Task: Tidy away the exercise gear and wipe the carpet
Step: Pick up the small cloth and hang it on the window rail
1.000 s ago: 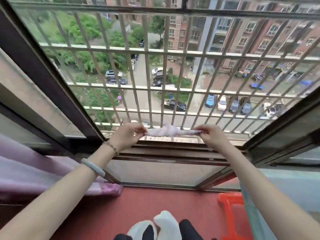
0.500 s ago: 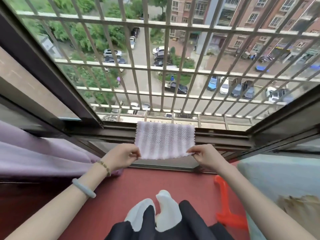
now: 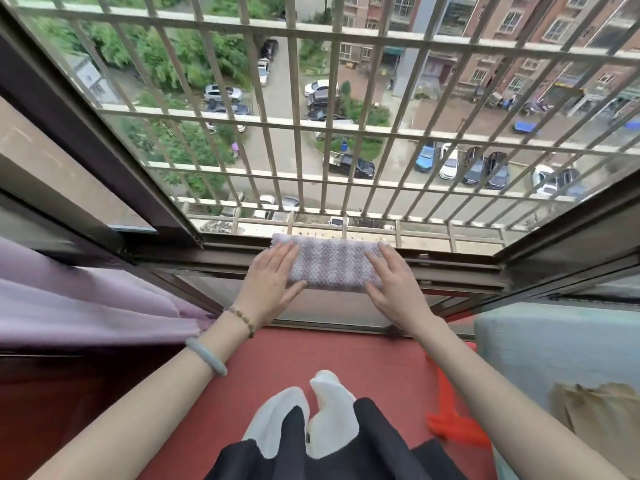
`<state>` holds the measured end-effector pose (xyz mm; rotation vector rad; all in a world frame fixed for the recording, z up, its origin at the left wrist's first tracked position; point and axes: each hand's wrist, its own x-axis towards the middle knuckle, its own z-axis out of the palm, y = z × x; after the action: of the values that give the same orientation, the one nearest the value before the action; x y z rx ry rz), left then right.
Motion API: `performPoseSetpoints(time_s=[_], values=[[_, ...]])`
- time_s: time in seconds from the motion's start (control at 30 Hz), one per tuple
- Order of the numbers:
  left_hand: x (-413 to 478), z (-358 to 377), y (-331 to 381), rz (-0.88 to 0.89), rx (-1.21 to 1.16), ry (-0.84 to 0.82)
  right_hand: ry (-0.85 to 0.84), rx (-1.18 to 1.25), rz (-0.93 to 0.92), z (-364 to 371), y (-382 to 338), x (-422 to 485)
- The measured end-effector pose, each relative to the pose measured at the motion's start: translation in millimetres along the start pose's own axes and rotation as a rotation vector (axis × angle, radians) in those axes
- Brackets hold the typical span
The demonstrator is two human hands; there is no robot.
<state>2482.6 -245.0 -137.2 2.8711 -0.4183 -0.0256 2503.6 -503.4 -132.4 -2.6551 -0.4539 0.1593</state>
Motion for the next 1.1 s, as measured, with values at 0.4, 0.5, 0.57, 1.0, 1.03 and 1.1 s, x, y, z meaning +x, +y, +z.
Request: performPoseSetpoints(time_s=[0.4,0.5,0.57,1.0,1.03,1.1], values=[[22,38,23,-0.199,0.156,-0.174,-0.254,-0.199,0.129,28,0,18],[27,13,35,-0.174,0.125,-0.148,-0.214,0.118,0.183,3,-9,14],[28,-3,43,-0.127,0.055,-0.146,-0.262,0.327,0.283,-17,-10,-1],[44,-12,185,0.491,-0.436,-0.167,0.096,0.595,0.747,-99,30,-197],[43,-8,199,0.515,-0.466,-0.207,0.139,0.608,0.773,-104,32,-213],[39,-2,224,0.543,-0.515,-0.291,0.240,0.603,0.813,-114,38,-243]])
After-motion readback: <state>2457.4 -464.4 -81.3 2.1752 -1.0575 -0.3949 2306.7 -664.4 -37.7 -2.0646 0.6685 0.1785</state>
